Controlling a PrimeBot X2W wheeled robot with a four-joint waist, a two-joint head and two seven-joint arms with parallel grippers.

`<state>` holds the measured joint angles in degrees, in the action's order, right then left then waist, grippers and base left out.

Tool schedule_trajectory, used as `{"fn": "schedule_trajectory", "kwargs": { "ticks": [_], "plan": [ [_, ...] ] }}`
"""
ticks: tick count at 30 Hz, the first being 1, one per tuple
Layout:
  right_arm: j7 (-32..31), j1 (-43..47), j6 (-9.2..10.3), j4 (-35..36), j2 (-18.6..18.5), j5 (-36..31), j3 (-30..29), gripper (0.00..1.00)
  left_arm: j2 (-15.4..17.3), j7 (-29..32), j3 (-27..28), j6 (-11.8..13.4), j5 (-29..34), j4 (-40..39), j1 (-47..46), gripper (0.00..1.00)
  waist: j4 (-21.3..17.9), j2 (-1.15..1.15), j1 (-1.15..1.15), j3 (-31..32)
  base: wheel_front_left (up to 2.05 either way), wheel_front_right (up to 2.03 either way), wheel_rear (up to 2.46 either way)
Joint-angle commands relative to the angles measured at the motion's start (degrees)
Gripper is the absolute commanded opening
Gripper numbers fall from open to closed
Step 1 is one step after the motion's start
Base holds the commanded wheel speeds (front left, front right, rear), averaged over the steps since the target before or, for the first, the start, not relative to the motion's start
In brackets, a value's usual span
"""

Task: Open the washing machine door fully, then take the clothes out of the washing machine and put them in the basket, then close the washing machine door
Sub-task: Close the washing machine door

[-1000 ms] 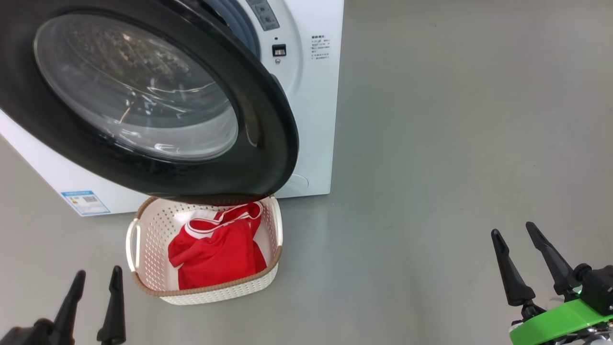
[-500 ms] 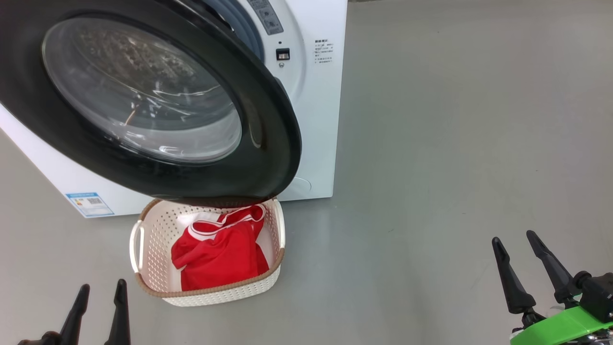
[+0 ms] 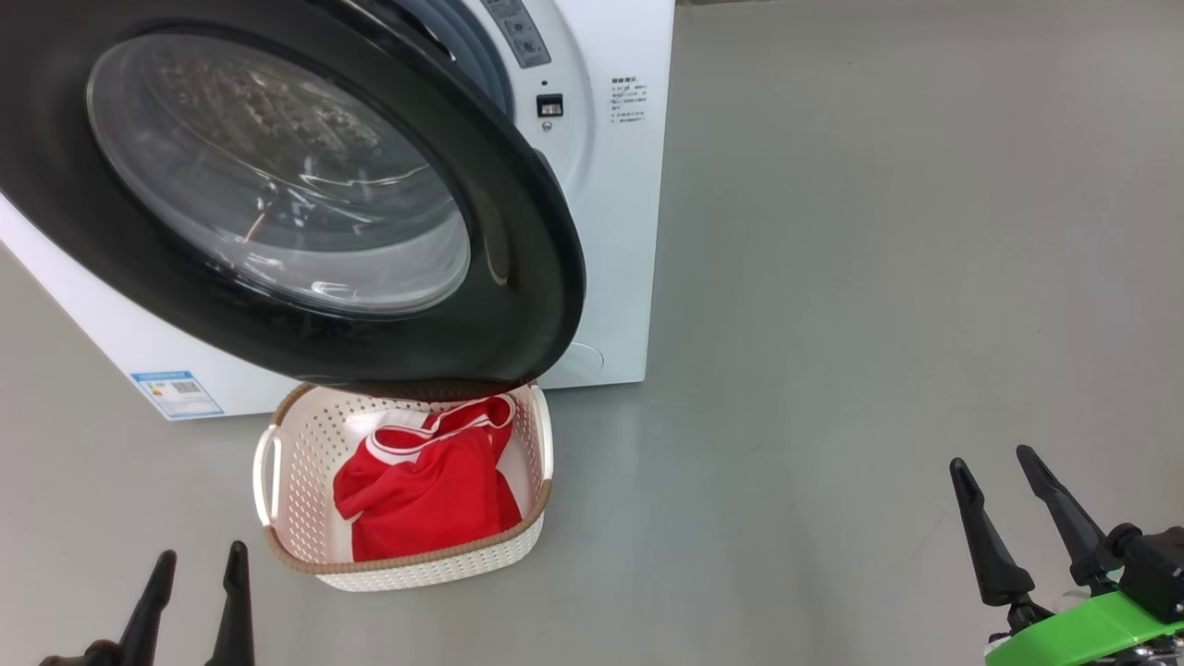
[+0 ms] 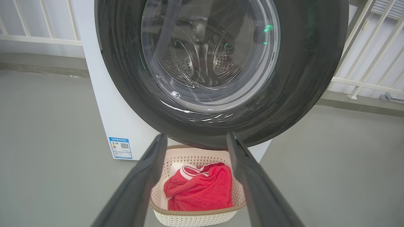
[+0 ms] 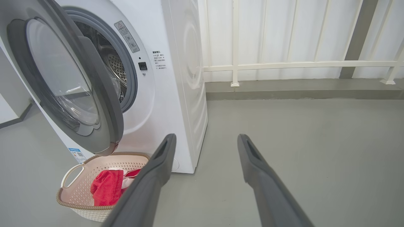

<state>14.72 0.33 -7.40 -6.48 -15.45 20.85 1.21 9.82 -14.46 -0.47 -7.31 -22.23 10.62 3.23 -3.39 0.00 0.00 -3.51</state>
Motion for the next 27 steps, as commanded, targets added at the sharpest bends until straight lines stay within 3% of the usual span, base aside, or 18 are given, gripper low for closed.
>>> {"fn": "schedule_trajectory", "kwargs": {
  "ticks": [1,11,12,13,15,27],
  "plan": [
    [0.3,0.2,-0.09,1.3,-0.9,-0.1,1.0,1.00,1.2,-0.5,1.8,-0.2,0.8,-1.1,-1.6,1.00,0.0,0.00,0.00,0.0,0.00,0.00,0.00],
    [0.3,-0.1,-0.09,1.6,-0.9,0.1,0.8,1.00,1.2,-0.5,1.4,-0.2,0.7,-1.2,-1.9,1.00,0.3,0.00,0.00,-0.2,0.00,0.00,0.00],
    [0.3,-0.1,-0.09,1.7,-0.8,0.2,0.8,0.90,1.2,-0.5,1.4,-0.2,0.7,-1.2,-2.0,1.00,0.4,0.00,0.00,-0.3,0.00,0.00,0.00],
    [0.3,-0.2,-0.09,1.8,-0.7,0.3,0.7,0.47,1.2,-0.5,1.3,-0.2,0.7,-1.2,-2.1,1.00,0.5,0.00,0.00,-0.3,0.00,0.00,0.00],
    [0.3,-0.3,-0.09,1.9,-0.7,0.5,0.8,0.00,1.2,-0.5,1.0,-0.2,0.6,-1.2,-2.3,1.00,0.8,0.00,0.00,-0.4,0.00,0.00,0.00],
    [0.3,-4.0,-0.09,1.7,-1.2,1.5,4.6,0.00,0.2,-0.5,-0.6,-0.2,1.0,-1.3,-3.3,1.00,5.2,0.00,0.00,-1.6,0.00,0.00,0.00]
  ]
}}
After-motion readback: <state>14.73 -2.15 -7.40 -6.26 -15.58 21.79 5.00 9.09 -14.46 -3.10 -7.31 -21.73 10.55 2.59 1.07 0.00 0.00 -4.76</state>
